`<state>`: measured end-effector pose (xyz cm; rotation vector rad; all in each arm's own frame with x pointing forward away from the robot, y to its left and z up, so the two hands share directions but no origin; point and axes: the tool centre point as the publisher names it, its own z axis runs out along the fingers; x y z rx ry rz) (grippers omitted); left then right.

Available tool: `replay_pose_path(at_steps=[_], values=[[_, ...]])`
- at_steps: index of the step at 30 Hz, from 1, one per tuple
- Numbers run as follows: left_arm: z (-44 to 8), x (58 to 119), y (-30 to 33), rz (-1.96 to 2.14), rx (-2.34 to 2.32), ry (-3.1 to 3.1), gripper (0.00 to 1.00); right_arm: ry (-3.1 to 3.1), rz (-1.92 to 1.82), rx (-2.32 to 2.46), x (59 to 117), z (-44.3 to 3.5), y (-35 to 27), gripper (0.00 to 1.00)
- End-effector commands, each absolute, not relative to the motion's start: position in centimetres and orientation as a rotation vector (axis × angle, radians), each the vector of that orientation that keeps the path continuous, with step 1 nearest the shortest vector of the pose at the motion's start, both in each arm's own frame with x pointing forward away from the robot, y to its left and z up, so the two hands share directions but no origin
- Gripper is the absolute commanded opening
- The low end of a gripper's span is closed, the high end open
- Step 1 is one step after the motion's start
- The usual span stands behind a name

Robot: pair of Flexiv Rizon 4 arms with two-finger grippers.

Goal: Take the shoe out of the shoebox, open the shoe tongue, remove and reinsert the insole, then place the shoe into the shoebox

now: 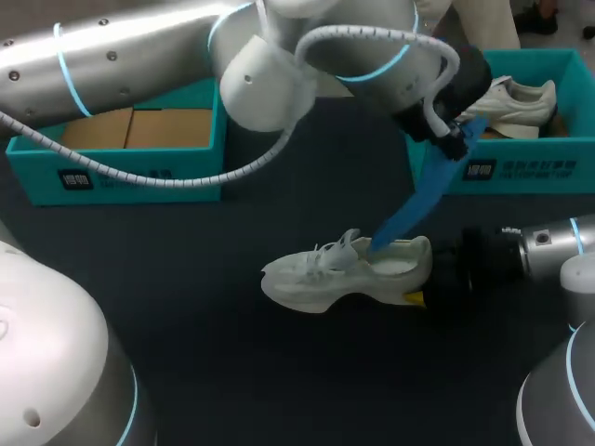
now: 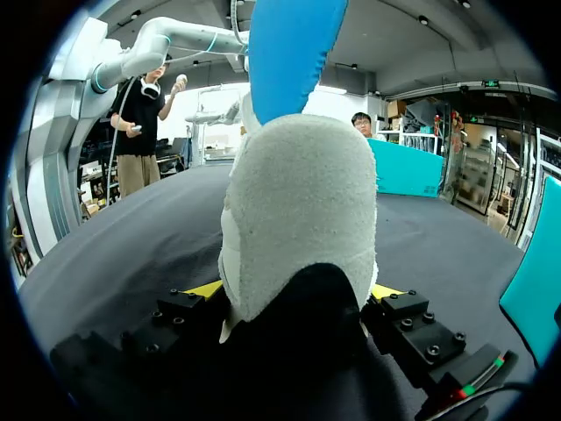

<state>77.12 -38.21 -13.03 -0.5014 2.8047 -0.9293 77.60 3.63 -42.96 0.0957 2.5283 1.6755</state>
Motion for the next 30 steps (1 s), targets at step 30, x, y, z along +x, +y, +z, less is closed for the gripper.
replay_pose_path(at_steps=[30], values=[[-8.7,79.2,-34.9,-1.081,-0.503,2.894,0.00,2.530,1.672,0.097,77.6,-43.1,3.7,0.00]])
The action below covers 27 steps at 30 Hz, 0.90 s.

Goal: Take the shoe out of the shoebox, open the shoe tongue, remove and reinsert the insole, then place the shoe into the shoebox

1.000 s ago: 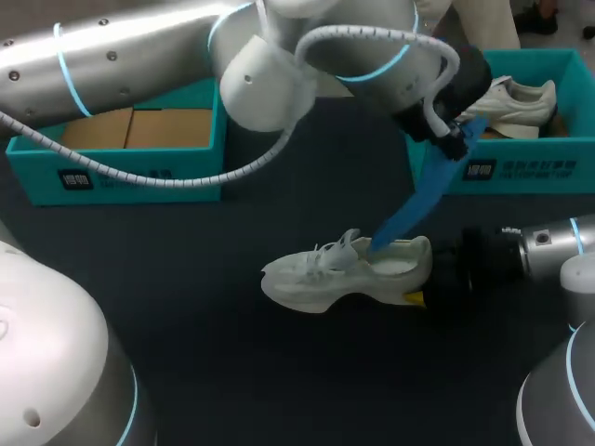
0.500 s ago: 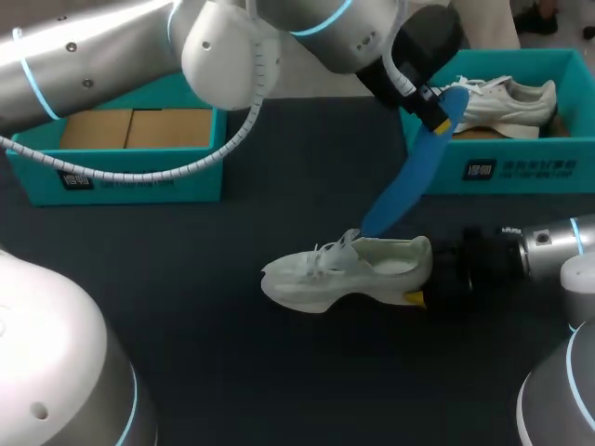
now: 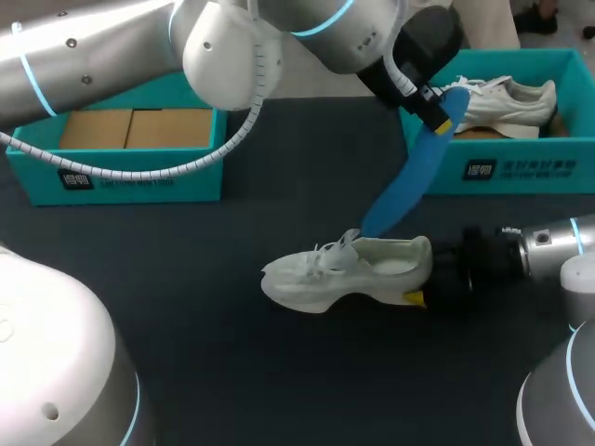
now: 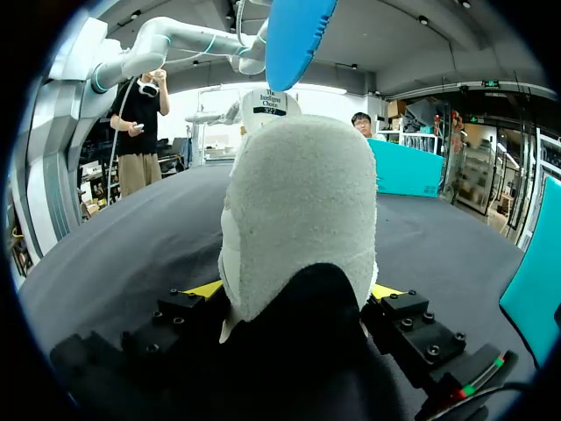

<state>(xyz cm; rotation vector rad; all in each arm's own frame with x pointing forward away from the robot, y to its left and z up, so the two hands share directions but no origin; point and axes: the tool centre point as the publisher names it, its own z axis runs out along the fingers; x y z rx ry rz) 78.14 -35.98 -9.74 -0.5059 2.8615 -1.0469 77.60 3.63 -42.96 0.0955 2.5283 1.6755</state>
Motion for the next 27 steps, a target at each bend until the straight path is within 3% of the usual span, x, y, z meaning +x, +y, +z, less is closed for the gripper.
replay_pose_path(at_steps=[1,27], values=[[-8.2,79.6,-34.6,-1.096,-0.514,2.900,0.00,2.530,1.672,0.097,77.6,-43.1,3.7,0.00],[-2.4,89.6,-25.0,-1.372,-0.609,3.230,0.00,2.530,1.672,0.097,77.6,-43.1,3.7,0.00]])
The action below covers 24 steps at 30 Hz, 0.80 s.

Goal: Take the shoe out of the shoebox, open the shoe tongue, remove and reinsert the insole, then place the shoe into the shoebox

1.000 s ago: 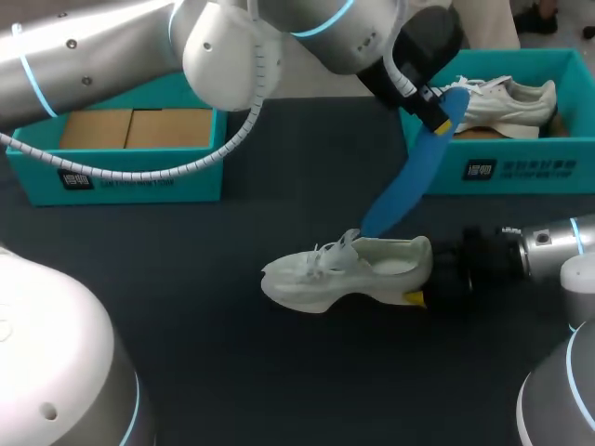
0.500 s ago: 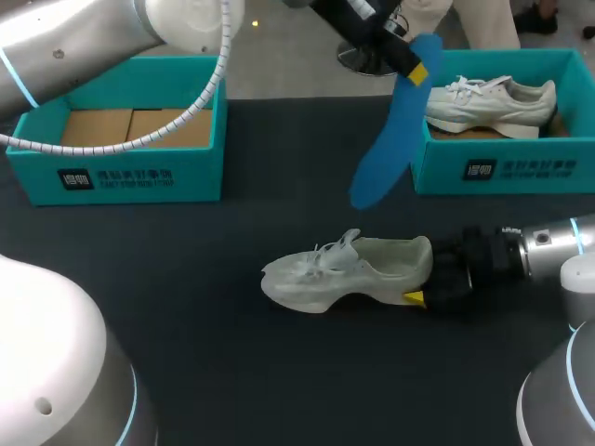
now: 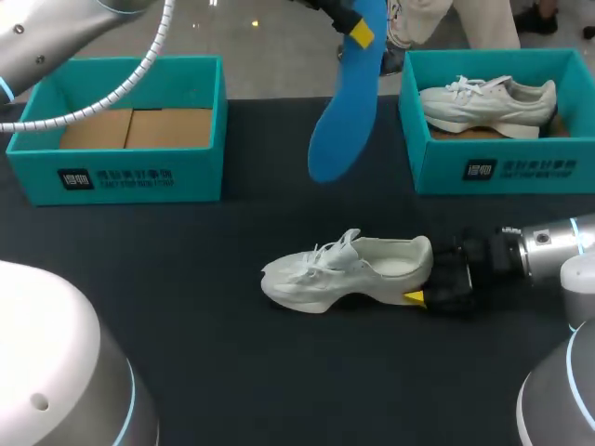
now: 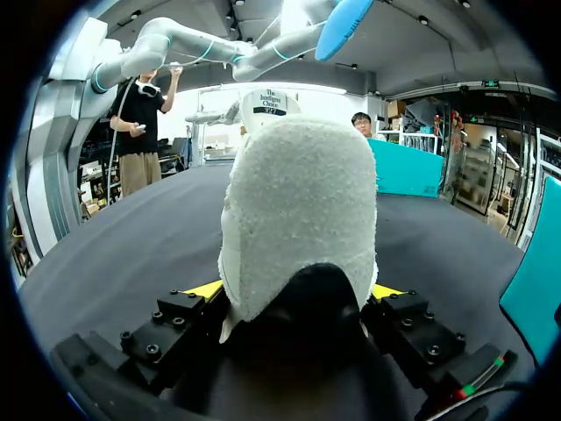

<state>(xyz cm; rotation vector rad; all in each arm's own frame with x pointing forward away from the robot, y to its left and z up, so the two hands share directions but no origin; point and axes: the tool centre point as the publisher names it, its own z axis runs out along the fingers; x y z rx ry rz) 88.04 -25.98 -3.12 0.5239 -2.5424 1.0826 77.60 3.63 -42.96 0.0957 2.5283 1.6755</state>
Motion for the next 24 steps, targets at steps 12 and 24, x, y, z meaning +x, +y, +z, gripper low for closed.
replay_pose_path(at_steps=[12,24], values=[[-1.7,91.2,-21.0,1.124,0.474,-2.344,0.00,2.530,1.672,0.097,77.6,-43.1,3.7,0.00],[-2.4,91.6,-18.6,1.160,0.504,-2.263,0.00,2.530,1.672,0.097,77.6,-43.1,3.7,0.00]])
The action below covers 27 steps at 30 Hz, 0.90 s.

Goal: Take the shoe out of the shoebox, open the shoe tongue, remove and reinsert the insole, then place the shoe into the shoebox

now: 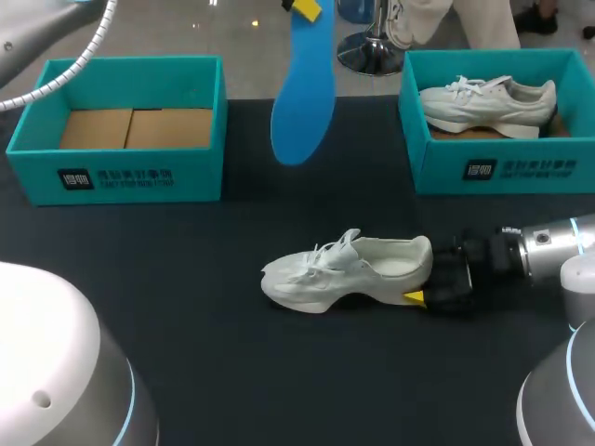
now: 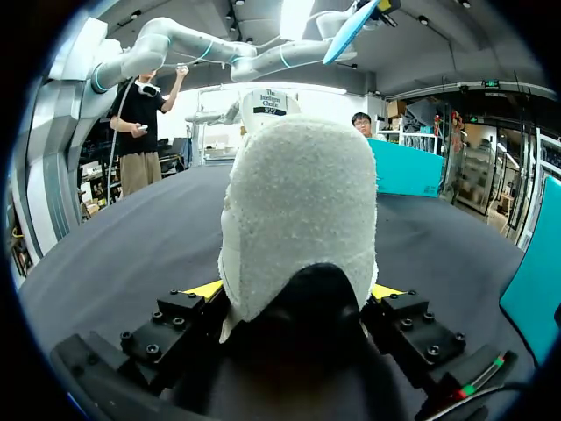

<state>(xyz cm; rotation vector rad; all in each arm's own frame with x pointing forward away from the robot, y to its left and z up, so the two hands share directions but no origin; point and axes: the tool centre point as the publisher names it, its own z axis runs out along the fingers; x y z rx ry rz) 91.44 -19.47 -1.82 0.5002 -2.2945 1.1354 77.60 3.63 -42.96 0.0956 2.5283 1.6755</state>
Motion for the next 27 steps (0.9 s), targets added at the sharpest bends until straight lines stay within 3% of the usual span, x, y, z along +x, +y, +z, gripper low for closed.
replay_pose_path(at_steps=[1,25,26,27], values=[[-2.4,91.9,-18.4,1.156,0.493,-2.252,0.00,2.530,1.672,0.097,77.6,-43.1,3.7,0.00],[-1.2,93.2,-17.9,1.178,0.518,-2.190,0.00,2.530,1.672,0.097,77.6,-43.1,3.7,0.00],[-1.2,93.2,-17.9,1.178,0.518,-2.190,0.00,2.530,1.672,0.097,77.6,-43.1,3.7,0.17],[-1.2,93.2,-17.9,1.178,0.518,-2.190,0.00,2.530,1.672,0.097,77.6,-43.1,3.7,0.58]])
